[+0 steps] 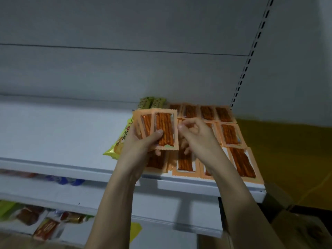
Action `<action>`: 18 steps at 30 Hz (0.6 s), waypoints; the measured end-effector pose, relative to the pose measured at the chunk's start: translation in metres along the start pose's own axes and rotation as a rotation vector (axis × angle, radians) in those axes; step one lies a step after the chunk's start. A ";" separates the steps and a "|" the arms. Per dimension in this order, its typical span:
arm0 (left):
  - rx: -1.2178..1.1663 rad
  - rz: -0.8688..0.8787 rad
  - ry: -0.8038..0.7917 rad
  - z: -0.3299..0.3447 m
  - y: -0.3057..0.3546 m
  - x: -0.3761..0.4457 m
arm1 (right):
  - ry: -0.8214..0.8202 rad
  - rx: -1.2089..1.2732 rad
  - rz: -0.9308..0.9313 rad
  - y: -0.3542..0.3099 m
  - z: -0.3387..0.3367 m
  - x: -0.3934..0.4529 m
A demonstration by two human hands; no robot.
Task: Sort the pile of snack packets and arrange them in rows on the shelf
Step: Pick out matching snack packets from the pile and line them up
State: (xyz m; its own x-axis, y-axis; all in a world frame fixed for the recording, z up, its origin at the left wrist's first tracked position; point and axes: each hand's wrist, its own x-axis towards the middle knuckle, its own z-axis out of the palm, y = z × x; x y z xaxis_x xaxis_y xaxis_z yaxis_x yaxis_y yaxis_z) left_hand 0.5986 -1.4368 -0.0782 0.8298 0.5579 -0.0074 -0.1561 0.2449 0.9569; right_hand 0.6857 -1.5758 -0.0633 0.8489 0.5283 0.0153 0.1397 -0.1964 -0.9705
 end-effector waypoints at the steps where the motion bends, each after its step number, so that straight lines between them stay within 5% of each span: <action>1: 0.014 -0.005 -0.015 0.005 -0.004 -0.006 | -0.018 0.046 -0.007 0.000 -0.002 -0.003; 8: 0.000 0.008 0.054 0.021 -0.012 -0.028 | 0.083 0.074 -0.009 0.013 -0.025 -0.011; 18: 0.005 0.064 0.203 0.005 -0.017 -0.043 | 0.034 -0.416 0.018 0.033 -0.024 -0.012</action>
State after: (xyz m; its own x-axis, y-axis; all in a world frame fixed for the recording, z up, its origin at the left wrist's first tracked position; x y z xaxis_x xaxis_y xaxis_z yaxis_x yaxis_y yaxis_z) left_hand 0.5688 -1.4689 -0.0924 0.6934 0.7205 -0.0047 -0.2015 0.2002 0.9588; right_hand 0.6920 -1.6087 -0.0902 0.8685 0.4954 0.0138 0.3125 -0.5258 -0.7911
